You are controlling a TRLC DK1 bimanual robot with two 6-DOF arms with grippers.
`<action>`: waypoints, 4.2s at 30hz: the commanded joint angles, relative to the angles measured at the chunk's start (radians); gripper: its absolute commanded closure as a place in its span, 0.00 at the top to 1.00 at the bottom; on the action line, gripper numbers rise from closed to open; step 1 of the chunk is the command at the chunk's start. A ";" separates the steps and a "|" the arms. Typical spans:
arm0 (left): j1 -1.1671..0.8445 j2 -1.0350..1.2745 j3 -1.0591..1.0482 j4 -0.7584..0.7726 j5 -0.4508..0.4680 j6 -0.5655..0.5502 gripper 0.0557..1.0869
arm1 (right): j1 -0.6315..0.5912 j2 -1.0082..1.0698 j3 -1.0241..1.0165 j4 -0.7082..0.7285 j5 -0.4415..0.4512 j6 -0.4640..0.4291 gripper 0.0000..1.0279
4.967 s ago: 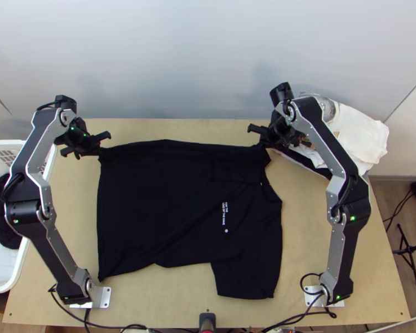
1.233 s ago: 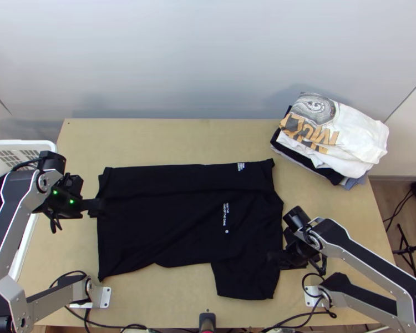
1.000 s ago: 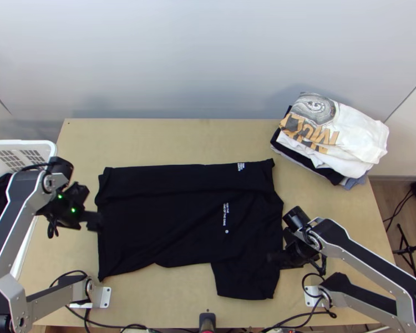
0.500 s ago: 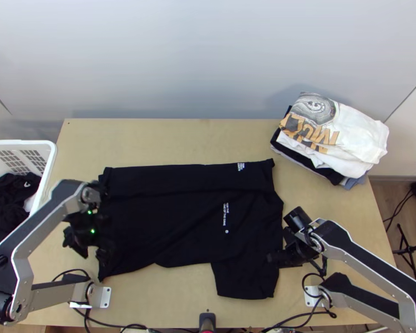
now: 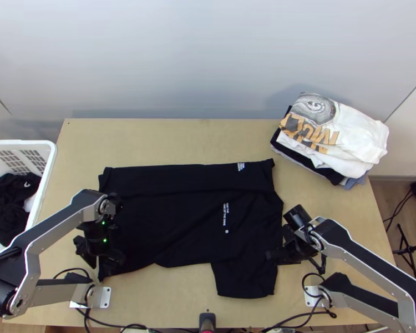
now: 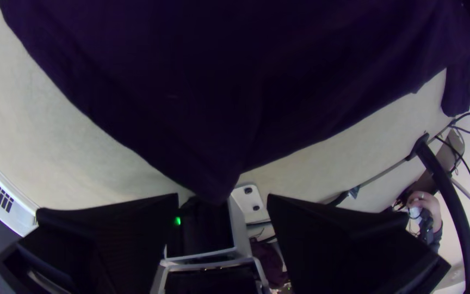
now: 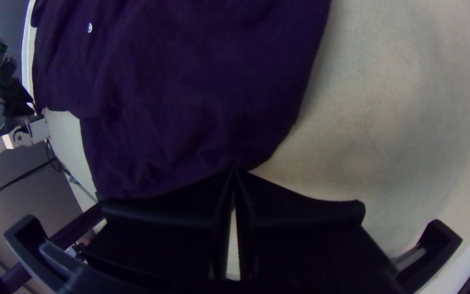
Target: Fold the t-shirt
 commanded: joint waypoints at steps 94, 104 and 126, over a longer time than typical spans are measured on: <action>0.435 0.009 0.359 0.016 0.161 0.002 0.04 | -0.428 0.010 0.434 -0.176 -0.083 -0.216 0.03; 0.443 0.088 0.523 0.021 0.204 -0.048 0.04 | -0.418 0.210 0.677 -0.146 -0.083 -0.205 0.03; 0.446 0.419 0.899 0.056 0.210 -0.133 0.04 | -0.332 0.536 0.922 0.045 0.044 -0.173 0.03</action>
